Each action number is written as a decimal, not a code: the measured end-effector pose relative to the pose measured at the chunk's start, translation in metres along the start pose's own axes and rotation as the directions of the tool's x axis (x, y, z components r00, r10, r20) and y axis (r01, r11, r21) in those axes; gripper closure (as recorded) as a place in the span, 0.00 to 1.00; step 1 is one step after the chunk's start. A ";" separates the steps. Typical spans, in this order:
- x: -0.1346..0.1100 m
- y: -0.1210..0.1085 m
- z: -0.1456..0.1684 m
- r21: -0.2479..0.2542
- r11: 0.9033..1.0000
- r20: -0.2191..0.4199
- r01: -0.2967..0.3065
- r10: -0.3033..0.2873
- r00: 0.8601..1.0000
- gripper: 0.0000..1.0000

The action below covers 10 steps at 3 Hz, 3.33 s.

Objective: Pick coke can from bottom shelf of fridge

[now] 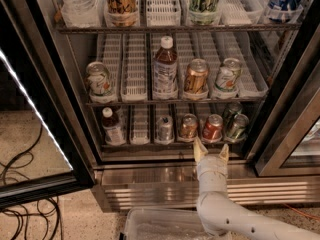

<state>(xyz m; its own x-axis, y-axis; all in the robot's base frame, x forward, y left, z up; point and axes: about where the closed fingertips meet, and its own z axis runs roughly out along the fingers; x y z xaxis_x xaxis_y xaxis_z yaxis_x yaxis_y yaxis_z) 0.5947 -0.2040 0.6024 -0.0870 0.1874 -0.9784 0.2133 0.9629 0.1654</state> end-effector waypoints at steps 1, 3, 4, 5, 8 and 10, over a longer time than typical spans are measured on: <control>-0.001 -0.001 0.005 -0.001 1.000 0.017 -0.008 0.008 1.000 0.33; -0.006 -0.001 0.007 -0.001 1.000 0.056 -0.001 0.001 0.998 0.30; -0.012 0.000 0.013 -0.002 1.000 0.076 0.010 -0.009 0.997 0.31; -0.013 -0.002 0.024 -0.002 1.000 0.088 -0.002 0.002 0.996 0.32; -0.005 -0.018 0.047 0.033 0.999 0.103 0.017 -0.020 0.994 0.33; -0.018 -0.009 0.069 -0.001 0.999 0.141 0.041 -0.040 0.989 0.36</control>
Offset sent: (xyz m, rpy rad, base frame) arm 0.0089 -0.0064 -0.0038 0.0058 -0.0375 -0.0079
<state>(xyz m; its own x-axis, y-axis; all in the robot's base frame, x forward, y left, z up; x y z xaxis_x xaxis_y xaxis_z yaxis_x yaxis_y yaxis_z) 0.6619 -0.2296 0.6097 0.0426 0.1193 -0.9919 0.2091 0.9698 0.1256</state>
